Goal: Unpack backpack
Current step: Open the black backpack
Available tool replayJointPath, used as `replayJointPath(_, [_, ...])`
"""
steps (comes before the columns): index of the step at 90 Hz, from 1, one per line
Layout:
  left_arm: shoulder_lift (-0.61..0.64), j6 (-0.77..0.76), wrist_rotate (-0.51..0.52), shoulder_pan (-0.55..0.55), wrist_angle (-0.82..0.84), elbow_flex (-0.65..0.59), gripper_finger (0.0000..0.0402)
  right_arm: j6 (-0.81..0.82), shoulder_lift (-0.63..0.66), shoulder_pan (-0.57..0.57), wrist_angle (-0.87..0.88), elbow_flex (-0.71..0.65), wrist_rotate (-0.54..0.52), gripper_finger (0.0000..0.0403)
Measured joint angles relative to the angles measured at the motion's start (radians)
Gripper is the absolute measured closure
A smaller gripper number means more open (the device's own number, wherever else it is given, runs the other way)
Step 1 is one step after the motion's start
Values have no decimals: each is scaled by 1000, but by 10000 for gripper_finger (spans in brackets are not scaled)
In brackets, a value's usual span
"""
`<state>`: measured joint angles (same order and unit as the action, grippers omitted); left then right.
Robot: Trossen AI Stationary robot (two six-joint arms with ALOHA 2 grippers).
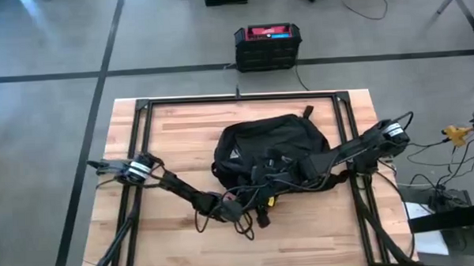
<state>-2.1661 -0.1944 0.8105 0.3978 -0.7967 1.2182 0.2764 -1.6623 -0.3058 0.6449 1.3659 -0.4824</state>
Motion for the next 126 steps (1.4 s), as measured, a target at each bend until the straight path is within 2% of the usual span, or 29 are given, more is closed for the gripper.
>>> replayJointPath(9, [-5, -19, 4, -3, 15, 14, 221, 1, 3, 0, -1, 0, 0, 400])
replayJointPath(22, [-2, -24, 1, -6, 14, 9, 359, 3, 11, -2, 5, 4, -4, 400])
replayJointPath(27, [3, -24, 2, -5, 15, 5, 386, 1, 14, -2, 19, 9, 5, 400])
replayJointPath(44, [58, -28, 6, 26, 154, 3, 400, 5, 61, -4, 150, 28, 150, 399])
replayJointPath(53, [103, -31, 77, 54, 270, 0, 401, 23, 75, -6, 306, 57, 192, 382])
replayJointPath(69, [167, -69, 179, 94, 460, -1, 401, 15, 91, -21, 476, 109, 194, 307])
replayJointPath(85, [227, -239, 264, 109, 699, -1, 401, 30, 99, -91, 591, 121, 270, 230])
replayJointPath(93, [234, -273, 266, 115, 734, -1, 401, 59, 103, -175, 519, 87, 224, 208])
replayJointPath(106, [236, -276, 261, 118, 725, -2, 401, 107, 81, -291, 300, 1, -19, 195])
replayJointPath(114, [237, -275, 238, 125, 711, -2, 401, 117, 53, -316, 157, -67, -114, 196])
replayJointPath(126, [256, -237, 208, 154, 661, -2, 402, 86, 2, -309, -71, -159, -170, 208])
